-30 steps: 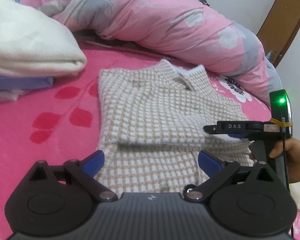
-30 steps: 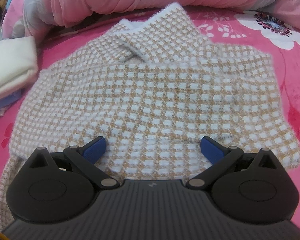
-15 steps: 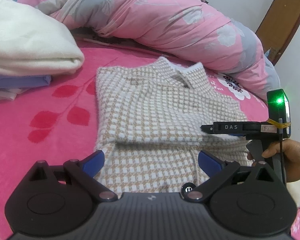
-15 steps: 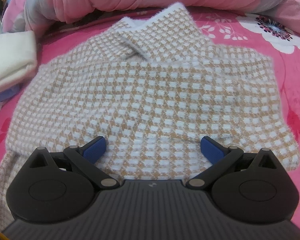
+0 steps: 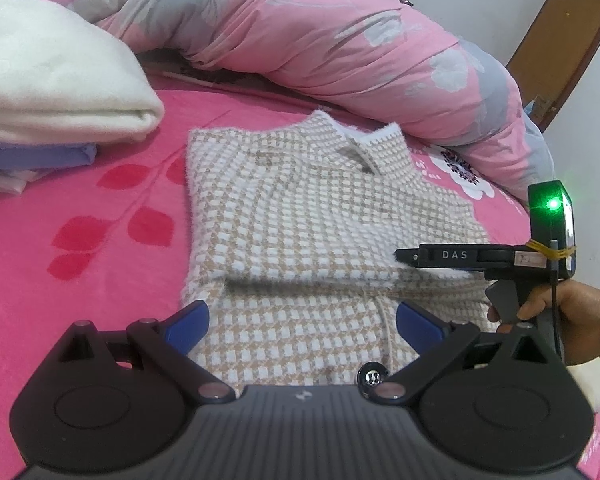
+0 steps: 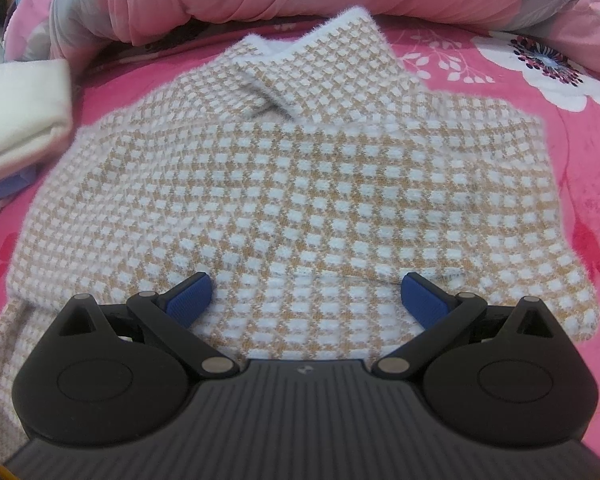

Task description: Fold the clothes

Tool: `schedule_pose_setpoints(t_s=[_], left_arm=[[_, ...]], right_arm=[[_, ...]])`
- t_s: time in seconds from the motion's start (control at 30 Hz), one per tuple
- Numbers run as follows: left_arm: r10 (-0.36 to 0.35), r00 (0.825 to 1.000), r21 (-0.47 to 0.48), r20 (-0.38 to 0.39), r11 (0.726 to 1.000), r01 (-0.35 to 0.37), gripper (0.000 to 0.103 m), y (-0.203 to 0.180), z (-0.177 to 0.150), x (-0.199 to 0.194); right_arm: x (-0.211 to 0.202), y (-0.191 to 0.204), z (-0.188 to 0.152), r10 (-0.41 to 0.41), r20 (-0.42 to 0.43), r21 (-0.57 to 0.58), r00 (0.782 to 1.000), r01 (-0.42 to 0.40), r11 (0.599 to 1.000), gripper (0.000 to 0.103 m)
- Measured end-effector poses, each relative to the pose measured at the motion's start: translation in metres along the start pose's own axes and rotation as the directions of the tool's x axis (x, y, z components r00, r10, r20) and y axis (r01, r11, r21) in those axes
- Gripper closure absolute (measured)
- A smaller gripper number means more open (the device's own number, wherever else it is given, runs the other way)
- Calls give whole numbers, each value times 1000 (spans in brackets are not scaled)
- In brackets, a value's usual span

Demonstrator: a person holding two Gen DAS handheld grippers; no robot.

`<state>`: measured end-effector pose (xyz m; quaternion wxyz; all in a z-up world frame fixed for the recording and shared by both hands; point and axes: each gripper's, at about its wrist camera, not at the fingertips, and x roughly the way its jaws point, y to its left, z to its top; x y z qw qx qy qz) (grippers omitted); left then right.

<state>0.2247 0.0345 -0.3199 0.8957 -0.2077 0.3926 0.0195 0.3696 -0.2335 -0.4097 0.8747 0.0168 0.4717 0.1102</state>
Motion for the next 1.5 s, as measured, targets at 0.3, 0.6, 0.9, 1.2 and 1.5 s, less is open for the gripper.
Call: schedule_pose_setpoints(t_s=[0.3, 0.6, 0.9, 1.2, 1.5], left_arm=[[0, 1000, -1, -5, 1000, 0, 3, 0, -3, 1], [-8, 1000, -9, -9, 1000, 8, 3, -2, -2, 3], [-8, 1000, -6, -10, 1000, 8, 3, -7, -5, 5], [-5, 1000, -20, -7, 1000, 4, 3, -13, -7, 10], [128, 977, 17, 169, 991, -132, 3, -20, 1, 0]], right_arm=[[0, 2, -3, -9, 11, -4, 1000, 9, 1000, 1], [0, 2, -3, -7, 12, -3, 1000, 7, 1000, 1], [-1, 4, -4, -11, 18, 5, 1000, 11, 1000, 1], [-2, 5, -5, -22, 22, 11, 1000, 22, 1000, 1], [-2, 10, -4, -63, 13, 18, 998, 62, 998, 1]])
